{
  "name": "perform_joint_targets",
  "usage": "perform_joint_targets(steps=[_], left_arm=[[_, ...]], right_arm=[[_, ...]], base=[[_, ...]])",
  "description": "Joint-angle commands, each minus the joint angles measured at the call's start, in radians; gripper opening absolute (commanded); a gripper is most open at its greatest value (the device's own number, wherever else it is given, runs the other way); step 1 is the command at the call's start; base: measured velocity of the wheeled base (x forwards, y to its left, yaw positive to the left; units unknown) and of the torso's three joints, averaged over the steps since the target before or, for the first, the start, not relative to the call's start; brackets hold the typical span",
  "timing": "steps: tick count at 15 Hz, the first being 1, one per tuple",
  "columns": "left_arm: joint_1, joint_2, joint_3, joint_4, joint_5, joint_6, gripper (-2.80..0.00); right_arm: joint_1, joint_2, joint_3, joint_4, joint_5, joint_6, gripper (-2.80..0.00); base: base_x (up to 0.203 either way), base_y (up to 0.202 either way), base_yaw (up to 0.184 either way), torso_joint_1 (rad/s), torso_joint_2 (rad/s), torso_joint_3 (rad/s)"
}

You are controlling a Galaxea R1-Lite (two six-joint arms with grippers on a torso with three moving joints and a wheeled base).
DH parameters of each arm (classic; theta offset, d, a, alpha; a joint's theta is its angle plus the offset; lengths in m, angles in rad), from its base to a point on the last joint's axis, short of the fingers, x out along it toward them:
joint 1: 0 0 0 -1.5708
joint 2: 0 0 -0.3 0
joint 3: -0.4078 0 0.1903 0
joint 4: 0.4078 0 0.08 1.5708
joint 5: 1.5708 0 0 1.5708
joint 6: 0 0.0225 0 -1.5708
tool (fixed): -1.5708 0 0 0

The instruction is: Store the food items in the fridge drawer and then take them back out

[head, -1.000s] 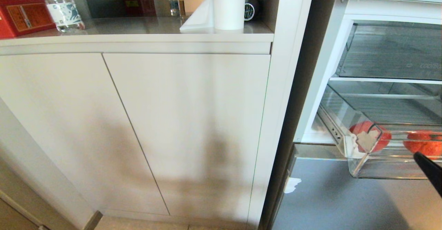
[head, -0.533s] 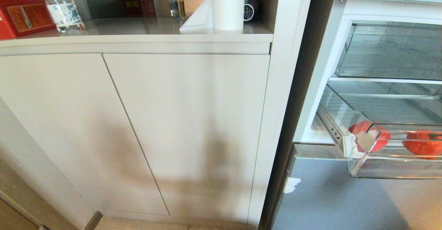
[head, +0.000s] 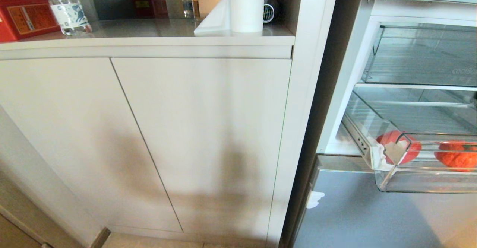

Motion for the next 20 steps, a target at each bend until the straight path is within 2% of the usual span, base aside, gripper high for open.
perform_joint_targets(steps=[1, 4, 6, 9, 13, 16, 20], left_arm=[[0.0, 0.001, 0.0, 0.0, 0.0, 0.0, -2.8], [0.0, 0.001, 0.0, 0.0, 0.0, 0.0, -2.8], [0.0, 0.001, 0.0, 0.0, 0.0, 0.0, -2.8], [0.0, 0.001, 0.0, 0.0, 0.0, 0.0, -2.8], [0.0, 0.001, 0.0, 0.0, 0.0, 0.0, -2.8], [0.0, 0.001, 0.0, 0.0, 0.0, 0.0, -2.8], [0.0, 0.001, 0.0, 0.0, 0.0, 0.0, -2.8]], right_arm=[[-0.063, 0.292, -0.176, 0.046, 0.015, -0.004, -2.8], [-0.131, 0.457, -0.387, 0.201, 0.08, -0.01, -2.8], [-0.157, 0.499, -0.45, 0.325, 0.139, -0.008, -2.8], [-0.184, 0.506, -0.445, 0.378, 0.173, -0.002, -2.8], [-0.259, 0.474, -0.448, 0.476, 0.247, 0.014, -2.8], [-0.273, 0.435, -0.453, 0.576, 0.287, 0.063, -2.8], [-0.291, 0.39, -0.448, 0.686, 0.37, 0.069, -2.8]], base=[[0.0, 0.0, 0.0, 0.0, 0.0, 0.0], [0.0, 0.0, 0.0, 0.0, 0.0, 0.0], [0.0, 0.0, 0.0, 0.0, 0.0, 0.0], [0.0, 0.0, 0.0, 0.0, 0.0, 0.0], [0.0, 0.0, 0.0, 0.0, 0.0, 0.0], [0.0, 0.0, 0.0, 0.0, 0.0, 0.0], [0.0, 0.0, 0.0, 0.0, 0.0, 0.0]])
